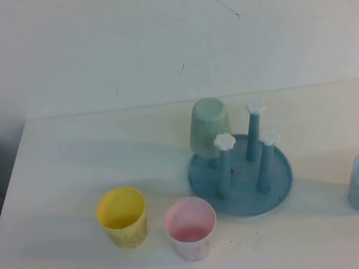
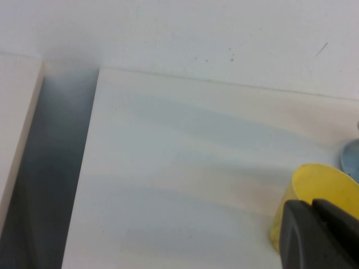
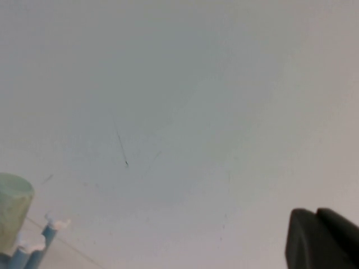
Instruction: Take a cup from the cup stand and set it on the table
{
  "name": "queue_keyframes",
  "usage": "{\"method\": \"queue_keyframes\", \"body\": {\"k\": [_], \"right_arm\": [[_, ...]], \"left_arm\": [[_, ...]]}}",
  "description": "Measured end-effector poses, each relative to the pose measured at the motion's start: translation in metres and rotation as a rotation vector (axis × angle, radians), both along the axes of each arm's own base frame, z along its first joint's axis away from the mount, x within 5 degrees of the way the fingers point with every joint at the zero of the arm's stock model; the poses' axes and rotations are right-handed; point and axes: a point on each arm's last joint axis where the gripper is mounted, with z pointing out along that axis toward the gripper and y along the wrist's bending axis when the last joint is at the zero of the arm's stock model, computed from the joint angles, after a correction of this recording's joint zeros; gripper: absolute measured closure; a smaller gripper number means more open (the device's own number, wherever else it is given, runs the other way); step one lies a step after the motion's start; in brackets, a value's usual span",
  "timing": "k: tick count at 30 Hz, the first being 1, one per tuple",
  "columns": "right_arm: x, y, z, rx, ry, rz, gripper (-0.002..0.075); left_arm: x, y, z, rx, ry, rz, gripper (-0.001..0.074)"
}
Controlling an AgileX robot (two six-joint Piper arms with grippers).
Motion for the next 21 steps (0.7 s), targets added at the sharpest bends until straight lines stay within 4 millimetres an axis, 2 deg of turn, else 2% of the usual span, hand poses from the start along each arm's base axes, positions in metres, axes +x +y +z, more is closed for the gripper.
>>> {"method": "queue_keyframes", "body": {"k": [8, 9, 10, 11, 12, 13, 16, 21], "right_arm": [[0.004, -0.011, -0.068, -0.005, 0.137, -0.125, 0.0727], [0.004, -0.011, -0.073, 0.048, 0.159, -0.12, 0.0727], [0.004, -0.011, -0.077, 0.021, 0.169, -0.123, 0.0727], [0.003, -0.011, -0.083, 0.086, 0.203, -0.113, 0.0727], [0.001, -0.011, -0.099, 0.126, 0.323, -0.122, 0.0727], [0.0, -0.013, -0.105, 0.155, 0.386, -0.142, 0.0727], [-0.002, -0.017, -0.115, 0.2, 0.496, -0.2, 0.0727], [-0.002, -0.019, -0.117, 0.216, 0.514, -0.229, 0.0727]], "left_arm": [[0.0, 0.0, 0.0, 0.0, 0.0, 0.0, 0.0736], [0.0, 0.0, 0.0, 0.0, 0.0, 0.0, 0.0736], [0.0, 0.0, 0.0, 0.0, 0.0, 0.0, 0.0736], [0.0, 0.0, 0.0, 0.0, 0.0, 0.0, 0.0736], [0.0, 0.0, 0.0, 0.0, 0.0, 0.0, 0.0736], [0.0, 0.0, 0.0, 0.0, 0.0, 0.0, 0.0736], [0.0, 0.0, 0.0, 0.0, 0.0, 0.0, 0.0736], [0.0, 0.0, 0.0, 0.0, 0.0, 0.0, 0.0736]]}}
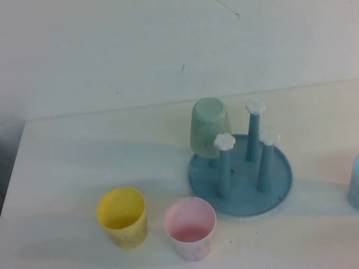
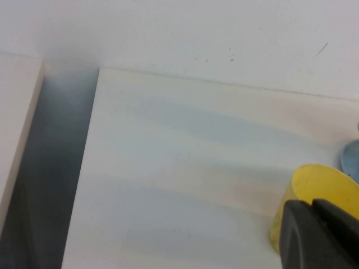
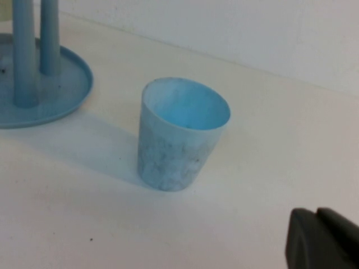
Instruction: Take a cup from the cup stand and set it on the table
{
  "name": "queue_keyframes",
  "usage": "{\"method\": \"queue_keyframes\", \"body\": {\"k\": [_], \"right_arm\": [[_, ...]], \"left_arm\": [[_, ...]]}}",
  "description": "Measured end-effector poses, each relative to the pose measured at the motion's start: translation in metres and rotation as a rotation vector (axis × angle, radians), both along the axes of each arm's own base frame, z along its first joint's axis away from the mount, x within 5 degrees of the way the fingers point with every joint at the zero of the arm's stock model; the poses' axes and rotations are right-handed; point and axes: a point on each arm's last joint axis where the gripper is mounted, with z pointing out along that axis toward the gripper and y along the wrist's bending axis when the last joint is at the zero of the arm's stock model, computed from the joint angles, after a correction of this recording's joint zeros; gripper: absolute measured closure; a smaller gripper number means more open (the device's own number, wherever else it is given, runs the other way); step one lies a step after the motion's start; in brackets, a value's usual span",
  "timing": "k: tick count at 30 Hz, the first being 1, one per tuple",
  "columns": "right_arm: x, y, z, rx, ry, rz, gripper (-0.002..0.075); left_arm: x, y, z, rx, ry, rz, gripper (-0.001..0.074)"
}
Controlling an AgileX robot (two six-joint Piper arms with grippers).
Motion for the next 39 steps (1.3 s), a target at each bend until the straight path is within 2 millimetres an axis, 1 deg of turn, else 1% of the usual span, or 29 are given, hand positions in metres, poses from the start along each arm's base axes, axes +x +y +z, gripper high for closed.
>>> {"method": "queue_keyframes", "body": {"k": [7, 11, 14, 22, 39], "right_arm": [[-0.0006, -0.0048, -0.0013, -0.015, 0.016, -0.087, 0.0727], [-0.0011, -0.005, -0.0028, 0.017, 0.032, -0.112, 0.0727], [-0.0014, -0.0038, -0.0039, 0.025, 0.045, -0.095, 0.0727], [-0.0015, 0.0029, -0.0039, 0.022, 0.046, 0.038, 0.0727], [-0.0015, 0.0035, -0.0039, 0.022, 0.047, 0.049, 0.0727]], "left_arm": [[0.0, 0.0, -0.0002, 0.003, 0.0, -0.001, 0.0736], [0.0, 0.0, -0.0002, 0.003, 0.0, -0.001, 0.0736], [0.0, 0.0, -0.0002, 0.003, 0.0, -0.001, 0.0736], [0.0, 0.0, -0.0002, 0.003, 0.0, -0.001, 0.0736], [0.0, 0.0, -0.0002, 0.0, 0.0, 0.0, 0.0736]]}}
